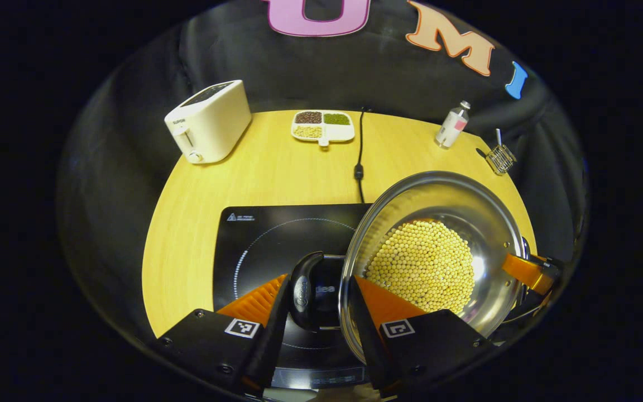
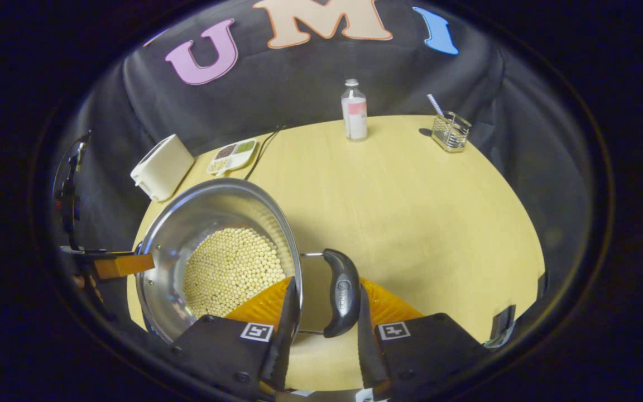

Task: First push the handle of the pot to place it horizontally, then grasp the pot with both hands and set it on the induction cooktop.

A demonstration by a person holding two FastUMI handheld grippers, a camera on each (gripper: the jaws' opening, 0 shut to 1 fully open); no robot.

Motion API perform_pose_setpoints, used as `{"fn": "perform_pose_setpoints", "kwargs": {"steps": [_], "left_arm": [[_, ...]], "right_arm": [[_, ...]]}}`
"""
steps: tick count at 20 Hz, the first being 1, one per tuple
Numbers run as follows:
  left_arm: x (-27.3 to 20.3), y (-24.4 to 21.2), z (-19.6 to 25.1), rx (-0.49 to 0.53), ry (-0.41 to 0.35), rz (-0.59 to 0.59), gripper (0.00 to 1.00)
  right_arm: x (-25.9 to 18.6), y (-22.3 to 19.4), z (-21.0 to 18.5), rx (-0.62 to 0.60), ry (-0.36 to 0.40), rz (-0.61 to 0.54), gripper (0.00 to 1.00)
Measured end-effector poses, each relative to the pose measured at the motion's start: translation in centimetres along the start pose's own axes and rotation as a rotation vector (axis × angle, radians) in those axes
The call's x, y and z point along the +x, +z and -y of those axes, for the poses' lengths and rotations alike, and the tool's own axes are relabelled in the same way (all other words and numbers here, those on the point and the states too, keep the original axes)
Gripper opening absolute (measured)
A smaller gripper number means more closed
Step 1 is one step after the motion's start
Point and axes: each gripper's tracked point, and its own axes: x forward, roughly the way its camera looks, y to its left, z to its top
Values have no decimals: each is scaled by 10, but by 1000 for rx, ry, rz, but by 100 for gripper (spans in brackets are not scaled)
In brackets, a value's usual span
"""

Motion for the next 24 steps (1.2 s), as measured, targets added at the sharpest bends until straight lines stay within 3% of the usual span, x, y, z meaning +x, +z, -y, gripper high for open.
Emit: {"fn": "perform_pose_setpoints", "kwargs": {"steps": [3, 4, 9, 11, 13, 14, 24], "left_arm": [[-2, -3, -23, -3, 5, -4, 65], [-2, -4, -30, -3, 7, -4, 67], [-5, -2, -66, 1, 24, 0, 65], [-5, -1, -77, 1, 31, 0, 65], [-7, 0, -86, 0, 37, -1, 65], [-8, 1, -90, 0, 40, -1, 65], [-5, 9, -124, -1, 60, -5, 65]], "right_arm": [[2, -6, -23, -2, 5, -3, 48], [3, -9, -30, -2, 7, -4, 53], [10, -14, -66, -1, 25, -9, 53], [12, -15, -78, -1, 32, -12, 48], [14, -16, -88, 0, 37, -17, 48], [15, -16, -94, 0, 40, -19, 53], [29, -12, -127, 3, 60, -24, 48]]}}
